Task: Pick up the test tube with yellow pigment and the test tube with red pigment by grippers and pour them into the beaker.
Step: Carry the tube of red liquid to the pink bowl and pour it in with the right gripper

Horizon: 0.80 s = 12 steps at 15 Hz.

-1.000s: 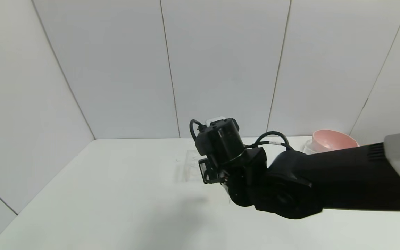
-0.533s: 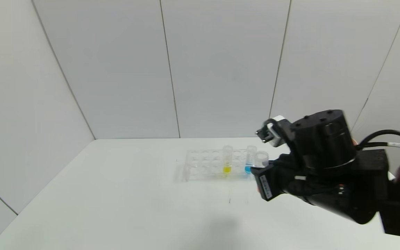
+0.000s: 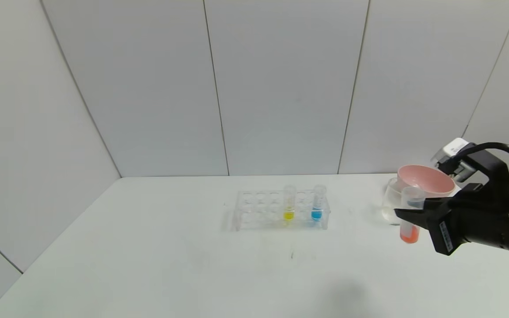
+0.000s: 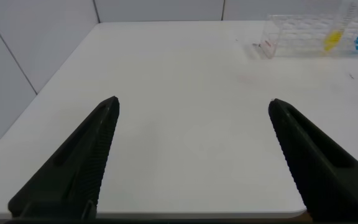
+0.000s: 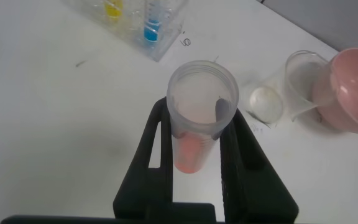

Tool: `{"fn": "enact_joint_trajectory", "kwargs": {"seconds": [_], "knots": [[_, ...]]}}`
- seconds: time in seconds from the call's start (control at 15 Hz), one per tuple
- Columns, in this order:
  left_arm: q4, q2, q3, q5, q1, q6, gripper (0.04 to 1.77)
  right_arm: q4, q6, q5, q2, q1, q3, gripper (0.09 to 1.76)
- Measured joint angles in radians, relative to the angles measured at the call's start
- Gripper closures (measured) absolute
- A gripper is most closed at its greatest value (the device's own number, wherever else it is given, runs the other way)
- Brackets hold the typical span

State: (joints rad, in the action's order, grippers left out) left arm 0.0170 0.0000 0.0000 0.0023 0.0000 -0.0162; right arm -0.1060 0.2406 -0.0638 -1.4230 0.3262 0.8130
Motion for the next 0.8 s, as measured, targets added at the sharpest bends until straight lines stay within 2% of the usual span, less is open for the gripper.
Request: {"fn": "enact_joint_trajectory", "kwargs": {"seconds": [0.27,0.53,0.8], "knots": [[0.0,0.0,0.0,0.0,0.0,0.0,0.09,-0.005,0.189,-0.123,-0.02,-0.194,0.016,1.35],[0.0,0.0,0.0,0.0,0.0,0.0,0.09,-0.001,0.307,-0.13,-0.104,-0.297,0.11,1.35],[0.0,0.0,0.0,0.0,0.0,0.0,0.09,0.053,0.377,-0.113,-0.217,-0.359,0.252,1.35]]}}
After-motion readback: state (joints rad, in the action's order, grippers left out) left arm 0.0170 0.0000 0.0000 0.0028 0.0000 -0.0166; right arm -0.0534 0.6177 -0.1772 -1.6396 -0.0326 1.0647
